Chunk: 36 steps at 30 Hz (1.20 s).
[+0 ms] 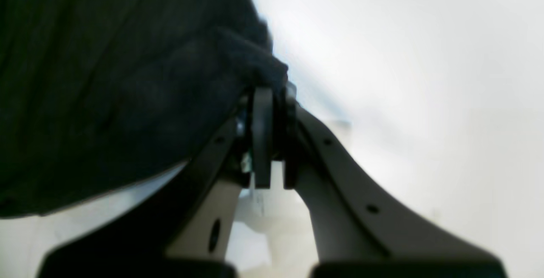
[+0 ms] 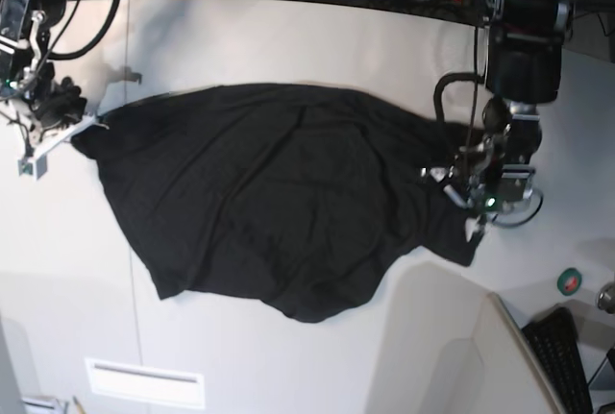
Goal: Layout the t-shirt on the table in an organized manner, then fold the t-shirt properly
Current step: 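Regrasp the shirt edge lower down with the left gripper, then pull the shirt edge taut between both grippers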
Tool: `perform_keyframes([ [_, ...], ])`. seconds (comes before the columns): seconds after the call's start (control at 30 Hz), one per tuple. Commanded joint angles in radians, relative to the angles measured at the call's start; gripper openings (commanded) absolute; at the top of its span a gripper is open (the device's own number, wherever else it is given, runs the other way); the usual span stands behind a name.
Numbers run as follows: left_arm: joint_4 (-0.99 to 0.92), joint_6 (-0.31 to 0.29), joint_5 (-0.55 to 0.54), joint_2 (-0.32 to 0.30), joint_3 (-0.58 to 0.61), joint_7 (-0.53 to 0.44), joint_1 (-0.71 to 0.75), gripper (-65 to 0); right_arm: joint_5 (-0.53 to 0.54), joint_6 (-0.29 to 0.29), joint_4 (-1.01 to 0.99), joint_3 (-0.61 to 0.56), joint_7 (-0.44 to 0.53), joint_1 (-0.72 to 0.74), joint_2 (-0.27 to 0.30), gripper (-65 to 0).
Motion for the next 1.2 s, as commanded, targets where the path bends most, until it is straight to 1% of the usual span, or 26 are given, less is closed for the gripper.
perform_keyframes([
  [0.0,-0.038,-0.009,-0.037,0.013,0.030,-0.045,-0.045,-65.0,0.006,0.002,0.014,0.001,0.019,0.022,0.010,-65.0],
  [0.07,-0.139,-0.009,-0.034,0.054,0.062,-0.111,-0.128,-65.0,0.006,0.002,0.014,0.001,0.019,0.037,0.011,-65.0],
  [0.17,-0.268,-0.009,-0.033,0.091,0.064,-0.180,-0.223,-65.0,0.006,0.002,0.023,0.001,0.018,0.037,0.011,-65.0],
  [0.23,-0.276,-0.009,-0.037,0.100,0.059,-0.188,-0.244,-65.0,0.006,0.002,0.023,0.001,0.002,0.033,0.011,-65.0],
  [0.3,-0.205,-0.009,-0.040,0.097,0.059,-0.160,-0.234,-65.0,0.006,0.002,0.023,0.003,-0.035,0.025,0.011,-65.0],
  [0.37,-0.075,-0.009,-0.034,0.083,0.046,-0.117,-0.158,-65.0,0.007,0.004,0.023,0.003,-0.039,0.006,0.011,-65.0],
  [0.4,0.013,-0.009,-0.033,0.057,0.018,-0.100,-0.109,-65.0,0.007,0.004,0.024,0.003,-0.038,-0.003,0.011,-65.0],
  [0.47,0.184,-0.009,-0.033,0.034,-0.070,-0.074,0.013,-65.0,0.007,0.004,0.024,0.003,-0.041,-0.015,0.007,-65.0],
  [0.53,0.324,-0.009,-0.031,0.017,-0.162,-0.071,0.124,-65.0,0.009,0.004,0.024,0.003,-0.041,-0.032,0.005,-65.0],
  [0.63,0.482,-0.009,-0.031,0.014,-0.287,-0.071,0.293,-65.0,0.012,0.004,0.044,0.001,-0.041,-0.069,0.002,-65.0],
  [0.73,0.591,-0.009,-0.036,0.020,-0.383,-0.074,0.432,-65.0,0.012,0.005,0.093,-0.002,-0.039,-0.113,-0.007,-65.0],
  [0.8,0.637,-0.009,-0.040,0.029,-0.445,-0.077,0.509,-65.0,0.010,0.008,0.115,-0.002,-0.039,-0.133,-0.016,-65.0],
  [0.83,0.648,-0.009,-0.040,0.048,-0.478,-0.077,0.535,-65.0,0.010,0.008,0.121,-0.003,-0.041,-0.141,-0.019,-65.0],
  [0.93,0.648,-0.009,-0.039,0.069,-0.542,-0.077,0.575,-65.0,0.009,0.008,0.126,-0.005,-0.045,-0.145,-0.027,-65.0],
  [1.07,0.642,-0.009,-0.042,0.074,-0.551,-0.077,0.603,-65.0,0.009,0.008,0.127,-0.005,-0.045,-0.156,-0.041,-65.0],
  [1.17,0.642,-0.009,-0.037,0.092,-0.557,-0.076,0.607,-65.0,0.009,0.008,0.129,-0.005,-0.045,-0.161,-0.044,-65.0],
])
